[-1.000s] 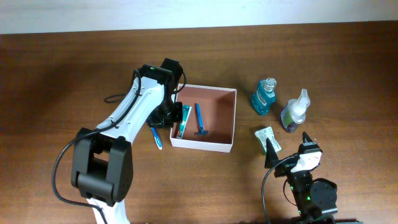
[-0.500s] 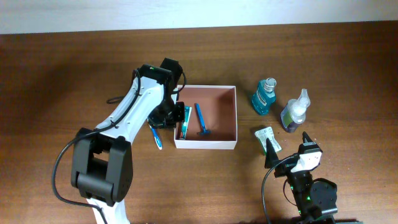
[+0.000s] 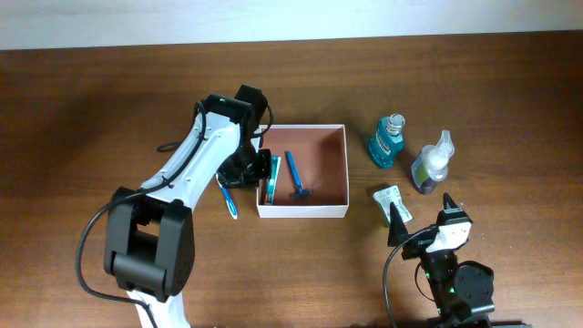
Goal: Pack container
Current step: 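Withdraw the left gripper from the box toward the blue toothbrush, then lower the left gripper onto the blue toothbrush handle and close it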
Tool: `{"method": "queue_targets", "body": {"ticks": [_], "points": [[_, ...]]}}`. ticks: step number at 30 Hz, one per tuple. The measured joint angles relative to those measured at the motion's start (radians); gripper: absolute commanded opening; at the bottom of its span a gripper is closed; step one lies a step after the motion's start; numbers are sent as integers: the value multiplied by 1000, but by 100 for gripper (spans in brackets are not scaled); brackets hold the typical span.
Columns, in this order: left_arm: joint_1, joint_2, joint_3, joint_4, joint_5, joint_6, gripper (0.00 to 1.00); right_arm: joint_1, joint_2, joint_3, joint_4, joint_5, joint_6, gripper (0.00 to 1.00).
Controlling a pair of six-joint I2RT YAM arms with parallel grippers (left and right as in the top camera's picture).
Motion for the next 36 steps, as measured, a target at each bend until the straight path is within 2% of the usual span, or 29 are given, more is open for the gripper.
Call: {"method": "queue_targets", "body": {"ticks": [16,29,32,36], "points": [[6,0,0,27,-16,0,0,0,0,0,0,0,0,98],[147,0,0,90,-32,-1,1,0,0,0,0,0,0,98],[148,0,0,95,-78,-27,11,0,0,0,0,0,0,99],[148,0,0,104,-124,-58,18,0,0,0,0,0,0,98]]}}
